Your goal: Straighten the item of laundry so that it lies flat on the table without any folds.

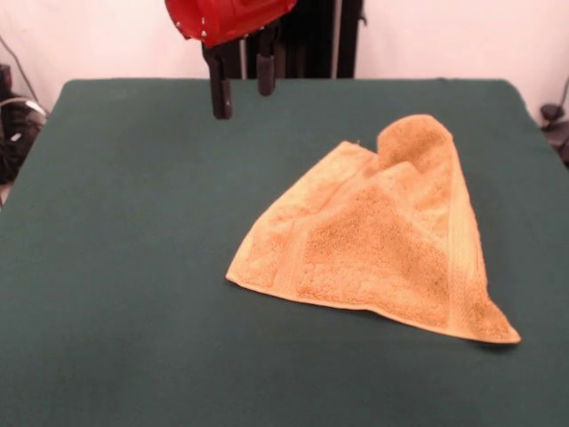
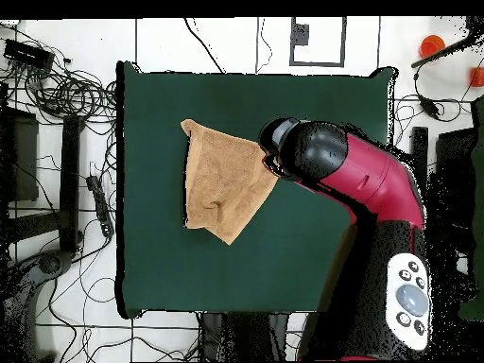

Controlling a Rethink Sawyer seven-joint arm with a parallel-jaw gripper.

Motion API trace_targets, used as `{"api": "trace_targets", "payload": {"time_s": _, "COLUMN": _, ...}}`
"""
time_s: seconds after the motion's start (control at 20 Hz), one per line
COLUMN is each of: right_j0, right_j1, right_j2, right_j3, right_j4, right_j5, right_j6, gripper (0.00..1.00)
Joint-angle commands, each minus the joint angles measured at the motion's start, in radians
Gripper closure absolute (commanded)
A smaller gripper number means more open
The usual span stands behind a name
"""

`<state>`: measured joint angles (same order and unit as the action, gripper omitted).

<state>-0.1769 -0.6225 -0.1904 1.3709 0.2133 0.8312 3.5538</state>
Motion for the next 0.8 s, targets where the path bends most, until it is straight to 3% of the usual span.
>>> {"api": "trace_targets", "payload": {"time_s": 0.05, "right_j0": -0.015, "right_j1": 0.004, "right_j2": 0.172, "right_j3": 0.041, "right_j4": -0.07, "right_j5": 0.108, "right_j6": -0.33, "gripper": 0.0}}
{"api": "trace_targets", "payload": {"time_s": 0.8, "right_j0": -0.097, "right_j1": -0.013, "right_j2": 0.312, "right_j3": -0.009, "right_j4": -0.27, "right_j5": 0.164, "right_j6": -0.471, "gripper": 0.0}}
